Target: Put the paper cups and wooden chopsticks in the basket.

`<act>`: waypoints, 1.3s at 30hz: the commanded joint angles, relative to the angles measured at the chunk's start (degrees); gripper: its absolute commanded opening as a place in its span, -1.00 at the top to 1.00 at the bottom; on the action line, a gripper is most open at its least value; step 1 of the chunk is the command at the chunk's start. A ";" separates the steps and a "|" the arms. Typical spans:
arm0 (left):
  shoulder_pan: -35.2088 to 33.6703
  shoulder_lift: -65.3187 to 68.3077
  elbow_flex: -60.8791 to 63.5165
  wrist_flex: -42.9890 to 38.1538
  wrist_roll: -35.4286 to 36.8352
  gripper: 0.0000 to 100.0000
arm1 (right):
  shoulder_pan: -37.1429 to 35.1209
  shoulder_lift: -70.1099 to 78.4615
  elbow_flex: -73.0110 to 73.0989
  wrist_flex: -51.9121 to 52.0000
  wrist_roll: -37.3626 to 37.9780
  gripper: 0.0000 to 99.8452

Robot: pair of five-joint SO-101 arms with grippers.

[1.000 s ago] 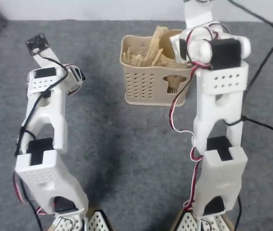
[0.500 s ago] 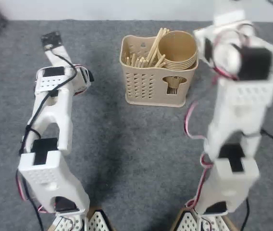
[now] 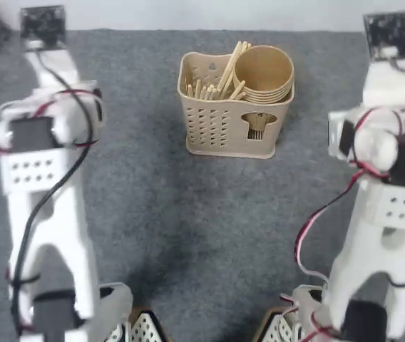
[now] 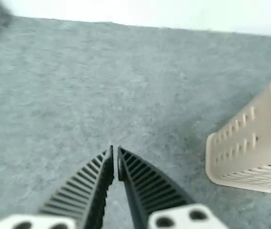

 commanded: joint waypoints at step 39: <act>-1.93 -85.63 87.69 -11.96 -10.20 0.97 | -5.14 -59.56 88.97 -37.32 -8.00 0.98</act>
